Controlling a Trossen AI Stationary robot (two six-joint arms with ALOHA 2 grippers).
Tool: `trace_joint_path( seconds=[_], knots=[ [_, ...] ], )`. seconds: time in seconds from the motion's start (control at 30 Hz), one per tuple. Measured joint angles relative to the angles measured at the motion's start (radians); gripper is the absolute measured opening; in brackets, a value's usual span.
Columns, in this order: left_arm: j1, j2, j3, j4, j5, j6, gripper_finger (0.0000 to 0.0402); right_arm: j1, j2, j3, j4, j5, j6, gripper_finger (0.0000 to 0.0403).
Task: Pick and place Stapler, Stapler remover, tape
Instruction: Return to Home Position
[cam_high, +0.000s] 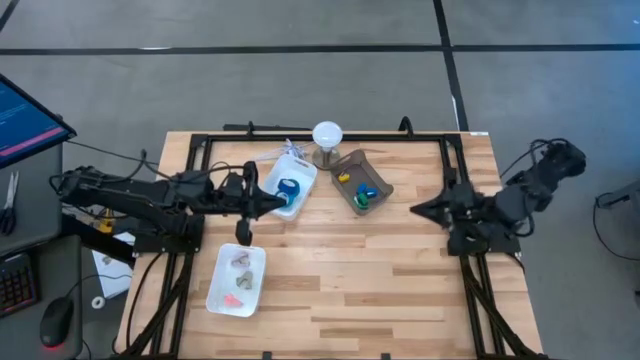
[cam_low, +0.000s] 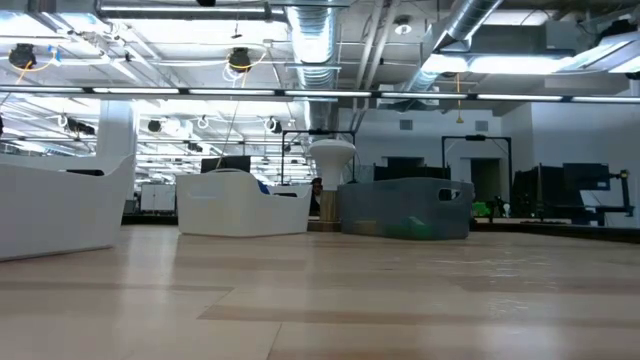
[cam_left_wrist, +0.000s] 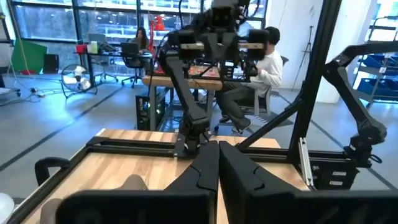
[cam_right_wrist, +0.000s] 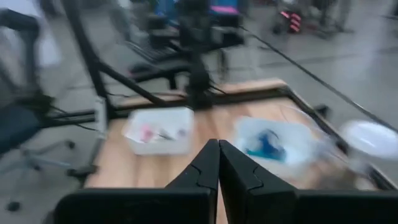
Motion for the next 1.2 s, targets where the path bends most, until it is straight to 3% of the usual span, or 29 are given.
trace_joint_path(
  seconds=[0.2, 0.43, 0.6, 0.93, 1.2],
  knots=[
    [0.001, -0.007, 0.000, 0.045, 0.006, 0.000, 0.0001, -0.166, -0.010, -0.159, 0.320, -0.200, -0.154, 0.0000],
    [0.006, -0.007, 0.000, 0.077, 0.018, 0.008, 0.0001, -0.418, -0.019, -0.166, 0.402, -0.511, -0.208, 0.0000],
    [0.019, -0.017, 0.000, 0.077, 0.016, 0.073, 0.0001, -0.556, -0.003, -0.167, 0.414, -0.648, -0.234, 0.0000],
    [0.019, -0.217, -0.009, -0.075, -0.078, 0.112, 0.0001, -0.572, -0.077, -0.166, 0.318, -0.647, -0.241, 0.0000],
    [0.019, -0.407, -0.203, -0.069, -0.136, 0.023, 0.0001, -0.572, -0.133, -0.166, 0.286, -0.597, -0.280, 0.0000]
  ],
)
